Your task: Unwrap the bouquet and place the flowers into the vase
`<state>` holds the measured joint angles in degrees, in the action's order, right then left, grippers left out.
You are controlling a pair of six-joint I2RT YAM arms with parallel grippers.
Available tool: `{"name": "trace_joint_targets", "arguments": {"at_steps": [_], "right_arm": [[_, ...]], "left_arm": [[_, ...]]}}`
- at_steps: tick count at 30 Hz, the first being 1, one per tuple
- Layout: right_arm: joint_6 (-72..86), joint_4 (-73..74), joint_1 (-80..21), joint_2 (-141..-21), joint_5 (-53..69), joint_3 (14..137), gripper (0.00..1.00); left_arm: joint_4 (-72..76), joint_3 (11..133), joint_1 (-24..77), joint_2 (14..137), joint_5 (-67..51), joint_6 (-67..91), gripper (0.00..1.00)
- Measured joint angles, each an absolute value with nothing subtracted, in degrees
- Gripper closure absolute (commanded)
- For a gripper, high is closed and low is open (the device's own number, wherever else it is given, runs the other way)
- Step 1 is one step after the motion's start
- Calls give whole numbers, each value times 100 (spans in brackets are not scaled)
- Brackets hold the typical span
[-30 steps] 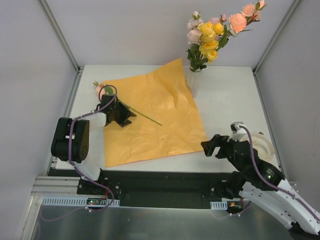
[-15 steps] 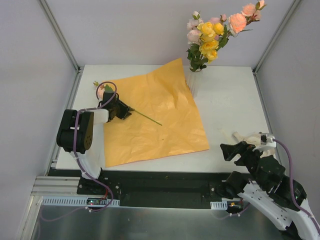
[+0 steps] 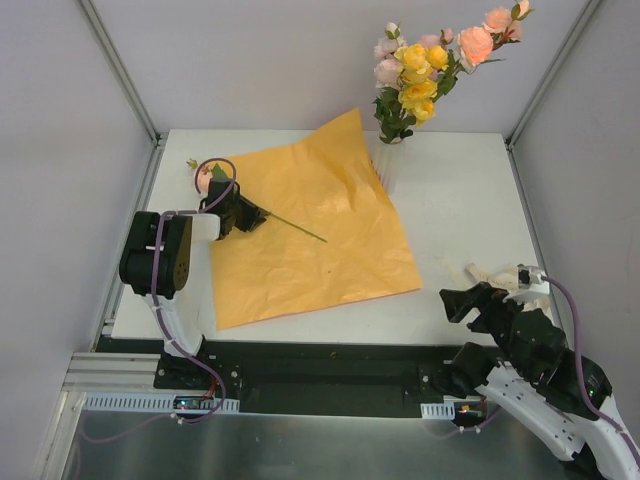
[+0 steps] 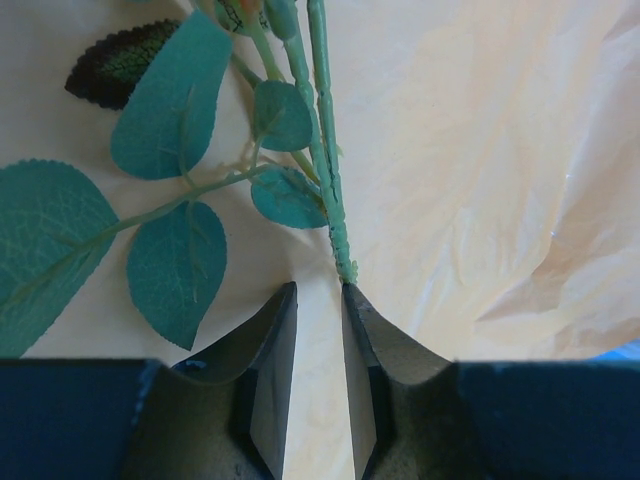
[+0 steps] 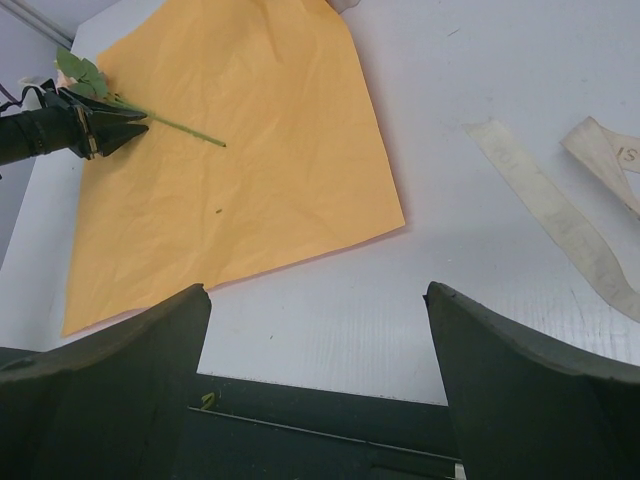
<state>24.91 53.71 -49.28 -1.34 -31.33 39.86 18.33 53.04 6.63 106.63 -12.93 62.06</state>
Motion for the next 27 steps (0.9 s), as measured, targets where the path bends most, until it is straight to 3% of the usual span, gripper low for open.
{"name": "trace_joint_targets", "arguments": {"at_steps": [18,21,23,27], "right_arm": [[2681,5430,-4928,-259,-3153,3986,8],[2696,5433,-4928,-259,-3153,3986,8],[2700,5435,-4928,-259,-3153,3986,8],[2720,5439,-4928,-272,-3155,3986,8]], "left_arm": [[2001,5706,663,11067,-1306,6517,76],[2062,5758,663,11128,-1321,6600,81],[2078,5776,663,11166,-1323,6639,92],[2064,5837,661,11229,-1433,6624,100]]}}
